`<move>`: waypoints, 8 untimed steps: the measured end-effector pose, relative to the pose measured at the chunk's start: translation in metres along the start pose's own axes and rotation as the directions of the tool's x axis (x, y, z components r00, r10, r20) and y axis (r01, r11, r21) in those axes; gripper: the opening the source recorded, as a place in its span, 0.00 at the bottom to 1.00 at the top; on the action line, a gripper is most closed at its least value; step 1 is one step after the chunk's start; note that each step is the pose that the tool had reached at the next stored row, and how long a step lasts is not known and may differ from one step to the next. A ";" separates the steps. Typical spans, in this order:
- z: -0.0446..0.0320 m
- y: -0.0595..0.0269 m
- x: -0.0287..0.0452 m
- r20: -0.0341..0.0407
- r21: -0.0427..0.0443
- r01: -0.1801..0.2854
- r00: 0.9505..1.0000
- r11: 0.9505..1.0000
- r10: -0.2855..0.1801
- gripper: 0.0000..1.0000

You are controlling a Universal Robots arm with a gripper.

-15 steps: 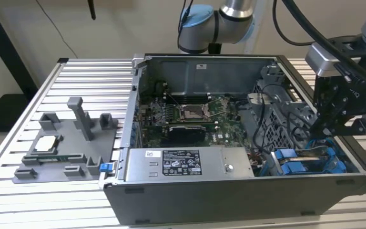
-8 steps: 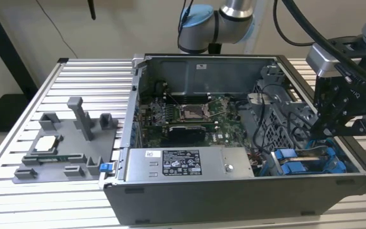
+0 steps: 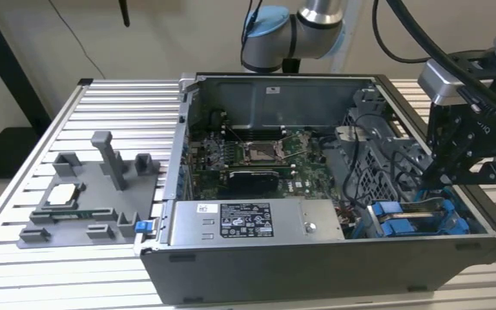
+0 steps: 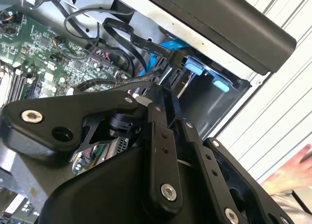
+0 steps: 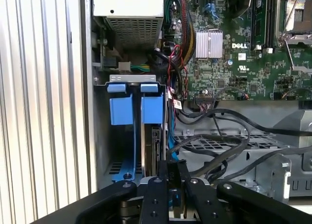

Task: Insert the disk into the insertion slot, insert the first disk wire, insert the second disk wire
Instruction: 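Insert the first disk wire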

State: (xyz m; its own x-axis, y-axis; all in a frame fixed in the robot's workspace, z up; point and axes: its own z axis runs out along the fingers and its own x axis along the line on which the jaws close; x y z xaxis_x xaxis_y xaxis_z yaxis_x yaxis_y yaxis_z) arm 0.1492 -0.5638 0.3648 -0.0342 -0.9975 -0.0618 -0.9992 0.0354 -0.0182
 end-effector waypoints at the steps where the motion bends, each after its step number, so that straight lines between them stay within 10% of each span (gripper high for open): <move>1: 0.0002 -0.0007 0.0000 0.000 -0.002 0.000 1.000 1.000 0.000 0.00; 8: 0.0017 -0.0056 -0.0001 -0.001 -0.014 -0.001 1.000 1.000 0.001 0.00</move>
State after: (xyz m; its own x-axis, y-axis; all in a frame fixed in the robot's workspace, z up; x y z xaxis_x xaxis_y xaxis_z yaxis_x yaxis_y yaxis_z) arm 0.1549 -0.5638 0.3632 -0.0350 -0.9975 -0.0606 -0.9994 0.0354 -0.0046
